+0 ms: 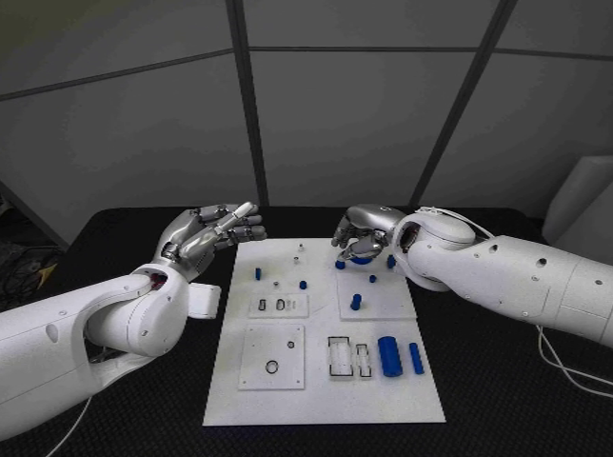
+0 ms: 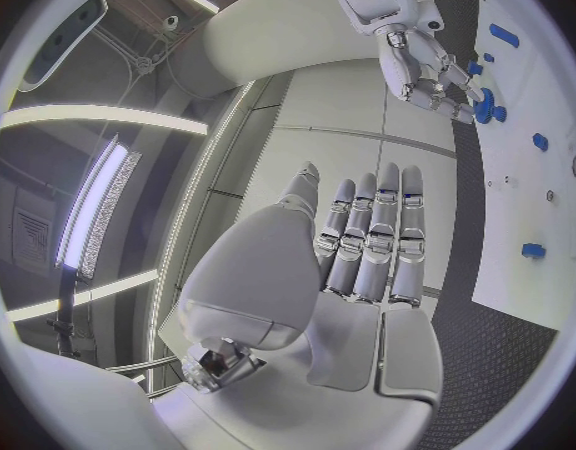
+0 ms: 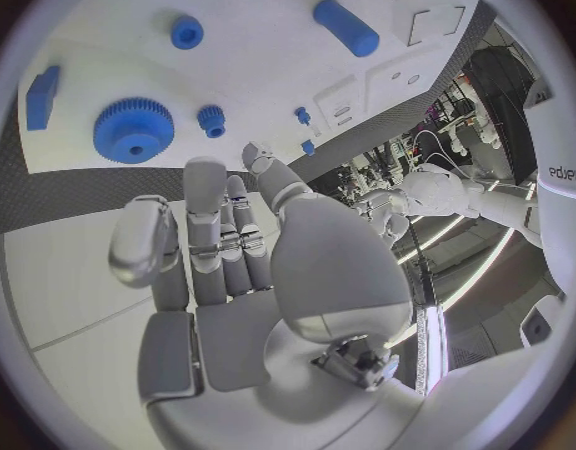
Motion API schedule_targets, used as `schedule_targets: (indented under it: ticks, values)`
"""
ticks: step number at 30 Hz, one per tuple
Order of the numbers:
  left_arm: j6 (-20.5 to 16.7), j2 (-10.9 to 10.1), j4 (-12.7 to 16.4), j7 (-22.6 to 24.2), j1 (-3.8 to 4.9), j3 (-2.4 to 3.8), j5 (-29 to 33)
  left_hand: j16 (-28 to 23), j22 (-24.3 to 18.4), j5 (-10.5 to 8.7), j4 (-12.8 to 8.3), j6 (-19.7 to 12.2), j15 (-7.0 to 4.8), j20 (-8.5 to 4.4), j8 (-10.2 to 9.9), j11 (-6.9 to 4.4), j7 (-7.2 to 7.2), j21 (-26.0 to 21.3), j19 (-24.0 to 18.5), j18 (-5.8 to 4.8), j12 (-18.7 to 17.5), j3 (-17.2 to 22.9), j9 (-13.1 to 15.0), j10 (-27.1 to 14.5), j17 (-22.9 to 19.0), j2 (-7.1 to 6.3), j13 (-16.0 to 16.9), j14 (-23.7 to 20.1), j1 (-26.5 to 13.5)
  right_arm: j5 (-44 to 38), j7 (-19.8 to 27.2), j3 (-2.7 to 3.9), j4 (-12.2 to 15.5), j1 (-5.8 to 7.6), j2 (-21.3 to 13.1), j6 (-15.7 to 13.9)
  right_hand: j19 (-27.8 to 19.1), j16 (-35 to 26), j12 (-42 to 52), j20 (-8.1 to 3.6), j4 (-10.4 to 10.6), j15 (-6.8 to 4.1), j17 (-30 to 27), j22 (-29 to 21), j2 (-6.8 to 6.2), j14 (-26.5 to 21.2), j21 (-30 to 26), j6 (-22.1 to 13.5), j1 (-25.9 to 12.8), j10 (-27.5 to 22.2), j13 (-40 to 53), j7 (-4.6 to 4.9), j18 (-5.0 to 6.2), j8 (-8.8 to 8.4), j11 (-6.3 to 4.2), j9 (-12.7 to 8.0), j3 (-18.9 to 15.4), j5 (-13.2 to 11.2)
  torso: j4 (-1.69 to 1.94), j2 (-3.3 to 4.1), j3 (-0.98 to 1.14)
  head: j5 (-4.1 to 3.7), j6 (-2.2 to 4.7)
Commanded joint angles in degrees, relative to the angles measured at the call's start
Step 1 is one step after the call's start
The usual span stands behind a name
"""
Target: Assemble the parts on the task board
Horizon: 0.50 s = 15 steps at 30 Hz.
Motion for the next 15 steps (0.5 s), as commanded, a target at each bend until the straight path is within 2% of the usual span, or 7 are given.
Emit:
schedule_targets:
  ticks: [1,3,7,11,15]
  values:
    - [1.6,-0.1,0.2,0.1,0.08,0.06,-1.0,-0.3,0.0,0.34,0.0,0.2,-0.08,-0.02,-0.2,0.03,0.13,0.3,0.2,-0.64,-0.4,-0.4,0.0,0.3,0.0,0.14,-0.1,0.3,-0.2,-4.2,-2.8,0.06,0.2,0.16,0.1,4.7,0.7,3.2,0.0,0.04,-0.1,0.47,3.0,1.9,-0.10,1.4,1.3,-0.3,-0.4,-0.8,0.1,0.34,-1.02,-0.11,0.06,0.0,0.4,-0.2,0.40,0.54,-0.21,-0.26,-0.14]
    - [1.7,-0.1,0.2,0.0,0.08,0.06,-1.0,-0.3,0.0,0.34,0.0,0.3,-0.07,-0.01,-0.2,0.04,0.14,0.2,0.2,-0.65,-0.4,-0.4,-0.1,0.3,0.0,0.17,-0.1,0.3,-0.2,-4.6,-3.1,0.06,0.2,0.17,0.1,5.2,1.1,4.7,-0.1,0.12,-0.2,0.53,4.5,3.1,-0.07,1.3,2.0,-0.3,-0.4,-1.0,0.1,0.31,-1.19,-0.09,0.18,0.1,0.5,-0.2,0.43,0.59,-0.26,-0.28,-0.22]
    - [1.9,-0.1,0.3,0.0,0.08,0.06,-1.0,-0.4,-0.1,0.34,0.0,0.3,-0.06,-0.01,-0.3,0.05,0.15,0.2,0.2,-0.66,-0.5,-0.5,-0.1,0.4,0.0,0.20,-0.1,0.3,-0.3,-5.0,-3.2,0.05,0.3,0.18,0.3,6.0,1.3,6.5,-0.1,0.26,-0.3,0.68,6.1,4.1,-0.17,1.1,2.7,-0.3,-0.4,-1.5,0.2,0.38,-1.33,-0.09,0.29,0.1,0.5,-0.2,0.27,0.82,-0.22,-0.02,-0.17]
    - [1.9,-0.1,0.3,-0.1,0.09,0.06,-1.0,-0.4,-0.1,0.34,0.0,0.3,-0.06,-0.01,-0.3,0.05,0.15,0.2,0.2,-0.66,-0.5,-0.5,-0.1,0.4,0.0,0.20,-0.1,0.3,-0.3,-5.1,-3.3,0.05,0.2,0.18,0.4,6.6,1.8,8.4,0.0,0.38,-0.3,0.76,8.0,5.4,0.05,1.1,3.6,-0.1,-0.4,-1.5,0.3,0.45,-1.54,-0.05,0.36,0.1,0.6,-0.2,0.36,0.91,-0.28,0.00,-0.43]
    - [2.0,-0.2,0.2,-0.2,0.09,0.06,-1.0,-0.5,-0.1,0.34,0.0,0.3,-0.04,0.00,-0.3,0.06,0.17,0.2,0.2,-0.67,-0.6,-0.5,-0.1,0.4,0.0,0.26,-0.1,0.3,-0.4,-5.3,-3.3,0.05,-0.1,0.18,0.7,6.8,2.4,10.8,0.1,0.43,-0.3,0.84,10.5,7.0,0.37,1.3,4.5,0.1,-0.3,-1.0,0.4,0.44,-1.80,-0.01,0.32,0.2,0.8,-0.2,0.34,1.08,-0.18,0.03,-0.56]
